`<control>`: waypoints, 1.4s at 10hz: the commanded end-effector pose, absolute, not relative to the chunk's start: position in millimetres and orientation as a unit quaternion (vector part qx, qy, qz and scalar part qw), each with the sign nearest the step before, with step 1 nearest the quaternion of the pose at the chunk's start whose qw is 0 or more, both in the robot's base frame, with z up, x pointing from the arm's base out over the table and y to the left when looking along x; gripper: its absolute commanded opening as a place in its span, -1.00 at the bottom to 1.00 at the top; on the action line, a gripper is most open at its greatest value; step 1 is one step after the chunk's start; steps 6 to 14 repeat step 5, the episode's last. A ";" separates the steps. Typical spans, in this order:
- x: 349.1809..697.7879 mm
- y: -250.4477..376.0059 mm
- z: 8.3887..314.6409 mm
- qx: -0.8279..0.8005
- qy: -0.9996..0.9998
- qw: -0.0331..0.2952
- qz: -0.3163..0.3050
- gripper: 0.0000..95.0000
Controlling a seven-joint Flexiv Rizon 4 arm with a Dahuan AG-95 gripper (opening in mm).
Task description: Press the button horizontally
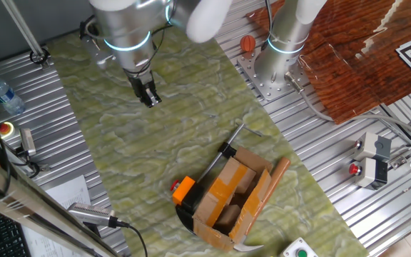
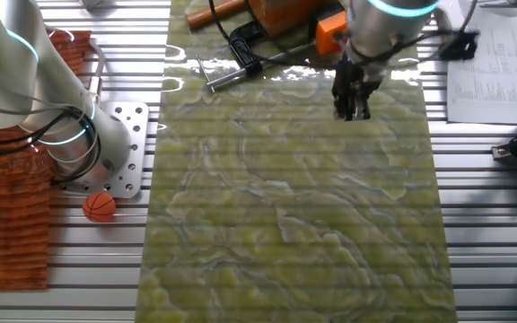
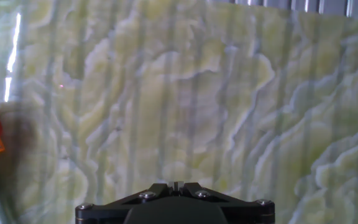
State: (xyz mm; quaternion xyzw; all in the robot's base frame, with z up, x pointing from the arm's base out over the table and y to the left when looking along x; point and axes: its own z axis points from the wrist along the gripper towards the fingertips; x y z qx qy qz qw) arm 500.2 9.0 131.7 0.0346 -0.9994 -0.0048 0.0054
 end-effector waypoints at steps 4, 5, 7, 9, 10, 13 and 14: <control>479.9 1.7 127.1 0.000 -1.000 -0.012 -0.006 -1.00; 478.9 1.5 127.8 -0.001 -1.000 -0.011 -0.006 -1.00; 478.9 1.5 127.8 -0.001 -1.000 -0.011 -0.006 -1.00; 478.9 1.5 127.8 -0.001 -1.000 -0.011 -0.006 -1.00; 478.9 1.5 127.8 -0.001 -1.000 -0.011 -0.006 -1.00; 478.9 1.5 127.8 -0.001 -1.000 -0.011 -0.006 -1.00; 478.9 1.5 127.8 -0.001 -1.000 -0.011 -0.006 -1.00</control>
